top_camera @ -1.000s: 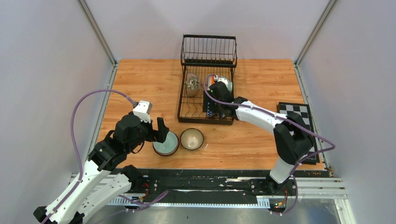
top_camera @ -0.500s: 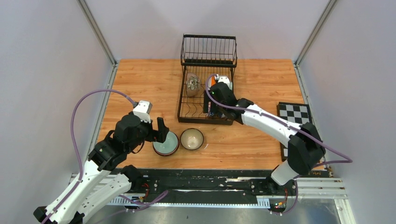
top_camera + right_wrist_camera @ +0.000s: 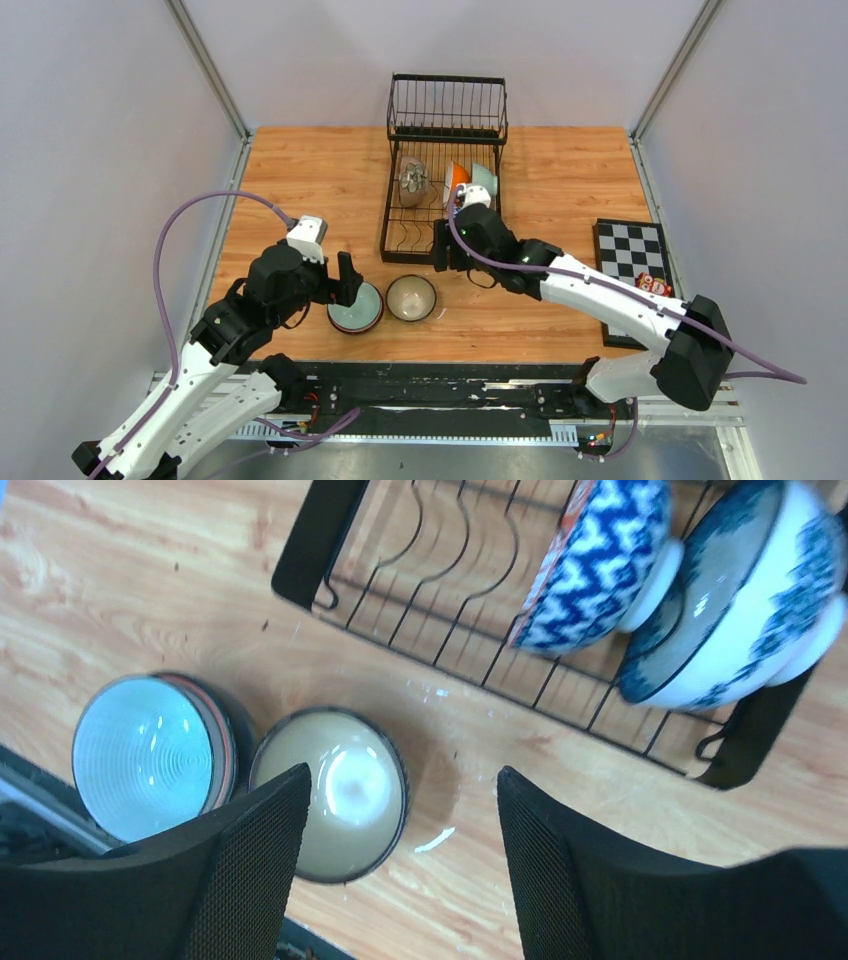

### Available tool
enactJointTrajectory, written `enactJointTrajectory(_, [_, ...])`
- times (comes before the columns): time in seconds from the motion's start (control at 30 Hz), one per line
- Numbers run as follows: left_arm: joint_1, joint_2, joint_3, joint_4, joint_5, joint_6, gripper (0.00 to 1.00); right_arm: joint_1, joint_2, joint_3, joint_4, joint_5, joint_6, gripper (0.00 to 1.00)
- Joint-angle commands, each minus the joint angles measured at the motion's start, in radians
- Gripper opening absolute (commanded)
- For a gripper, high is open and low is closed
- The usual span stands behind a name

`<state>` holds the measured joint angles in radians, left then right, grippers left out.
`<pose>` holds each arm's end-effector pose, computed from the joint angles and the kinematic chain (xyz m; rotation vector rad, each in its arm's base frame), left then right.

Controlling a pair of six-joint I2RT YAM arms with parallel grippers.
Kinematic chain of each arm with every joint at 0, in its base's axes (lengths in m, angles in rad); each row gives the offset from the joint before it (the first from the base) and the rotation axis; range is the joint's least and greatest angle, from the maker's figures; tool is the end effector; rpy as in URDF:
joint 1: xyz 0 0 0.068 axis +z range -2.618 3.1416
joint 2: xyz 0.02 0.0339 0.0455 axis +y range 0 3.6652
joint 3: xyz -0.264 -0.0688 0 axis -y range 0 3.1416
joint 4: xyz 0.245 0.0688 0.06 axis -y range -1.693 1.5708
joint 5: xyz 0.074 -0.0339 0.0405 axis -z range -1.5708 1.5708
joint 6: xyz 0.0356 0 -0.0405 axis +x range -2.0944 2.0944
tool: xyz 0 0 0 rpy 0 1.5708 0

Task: Load the bowls into the dish rack
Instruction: Place the bowl in the dish rack, then pick up the bowl from the center of the board.

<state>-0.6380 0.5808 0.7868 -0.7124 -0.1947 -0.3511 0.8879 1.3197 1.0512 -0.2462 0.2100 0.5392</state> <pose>0.1022 -0.0672 0.3144 0.1797 2.0841 -0.4042 0.1959 0.2290 0.3085 -0.2412 2.1259 0.6451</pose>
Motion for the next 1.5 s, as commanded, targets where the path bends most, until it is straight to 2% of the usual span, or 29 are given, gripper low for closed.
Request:
enactJointTrajectory(0.0, [0.001,0.005,-0.011,0.022,0.013,0.005,1.00,0.068,-0.013,-0.058,-0.018,-0.004,0.042,0.70])
enactJointTrajectory(0.57, [0.001,0.023,-0.014,0.028,0.040,0.009,1.00,0.106,0.224,-0.095,0.094,-0.064,0.105,0.59])
enactJointTrajectory(0.8, [0.001,0.041,-0.012,0.034,0.079,-0.001,1.00,0.106,0.303,-0.074,0.109,-0.085,0.105,0.47])
enactJointTrajectory(0.93, [0.001,0.060,-0.017,0.052,0.126,-0.026,1.00,0.106,0.320,-0.079,0.122,-0.100,0.108,0.33])
enactJointTrajectory(1.1, [0.001,0.083,-0.013,0.055,0.151,-0.045,1.00,0.106,0.304,-0.085,0.119,-0.101,0.099,0.06])
enactJointTrajectory(1.13, [0.001,0.094,-0.011,0.055,0.158,-0.051,1.00,0.107,0.295,-0.089,0.118,-0.097,0.097,0.03])
enactJointTrajectory(1.47, [-0.015,0.157,-0.018,0.101,0.239,-0.110,1.00,0.128,0.181,-0.117,0.061,-0.016,0.067,0.03])
